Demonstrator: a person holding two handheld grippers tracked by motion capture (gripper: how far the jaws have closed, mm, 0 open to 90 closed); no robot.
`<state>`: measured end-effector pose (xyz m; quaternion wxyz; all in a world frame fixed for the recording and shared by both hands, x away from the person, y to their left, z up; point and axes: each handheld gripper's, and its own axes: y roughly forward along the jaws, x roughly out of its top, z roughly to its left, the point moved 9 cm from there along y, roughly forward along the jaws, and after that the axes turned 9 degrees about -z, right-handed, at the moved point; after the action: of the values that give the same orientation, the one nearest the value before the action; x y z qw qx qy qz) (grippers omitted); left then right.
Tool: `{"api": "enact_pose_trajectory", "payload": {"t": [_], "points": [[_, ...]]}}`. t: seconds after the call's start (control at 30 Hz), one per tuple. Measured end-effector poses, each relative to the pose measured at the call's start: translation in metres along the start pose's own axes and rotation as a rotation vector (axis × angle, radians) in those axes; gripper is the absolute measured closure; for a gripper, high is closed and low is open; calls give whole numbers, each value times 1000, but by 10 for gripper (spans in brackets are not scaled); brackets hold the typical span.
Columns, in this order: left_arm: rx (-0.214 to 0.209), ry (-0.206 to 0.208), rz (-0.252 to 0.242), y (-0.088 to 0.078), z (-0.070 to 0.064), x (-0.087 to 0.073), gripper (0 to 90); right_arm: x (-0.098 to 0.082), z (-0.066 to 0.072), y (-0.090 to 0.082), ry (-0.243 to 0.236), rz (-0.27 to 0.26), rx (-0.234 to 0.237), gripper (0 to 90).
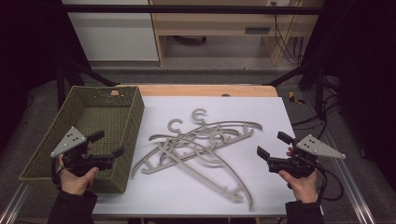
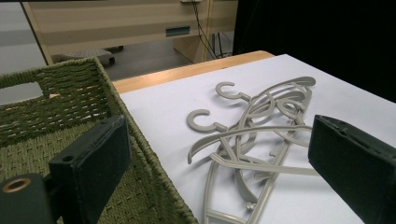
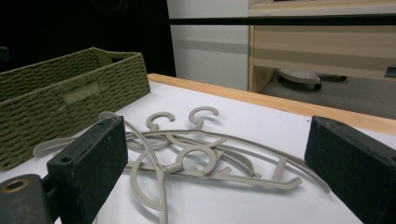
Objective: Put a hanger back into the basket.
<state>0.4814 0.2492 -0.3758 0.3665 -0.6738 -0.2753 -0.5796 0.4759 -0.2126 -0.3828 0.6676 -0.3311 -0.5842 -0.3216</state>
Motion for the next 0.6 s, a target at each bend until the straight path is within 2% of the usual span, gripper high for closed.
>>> {"api": "enact_pose_trajectory", "payload": {"t": [0.2, 0.37, 0.4, 0.43, 0.53, 0.6], "points": [[-1, -9, -9, -1, 0, 1, 55, -4, 2, 4, -11, 29, 2, 66], [-3, 0, -9, -3, 0, 3, 55, -12, 10, 14, -27, 99, 12, 79], [-3, 0, -11, -3, 0, 3, 55, -12, 10, 14, -27, 99, 12, 79], [-1, -4, -15, -3, 1, 4, 56, -17, 13, 20, -25, 130, 22, 89], [0, -4, -13, -3, 1, 3, 56, -23, 16, 26, -44, 160, 25, 101], [0, -5, -13, -3, 1, 3, 57, -35, 22, 35, -57, 222, 29, 116]]}}
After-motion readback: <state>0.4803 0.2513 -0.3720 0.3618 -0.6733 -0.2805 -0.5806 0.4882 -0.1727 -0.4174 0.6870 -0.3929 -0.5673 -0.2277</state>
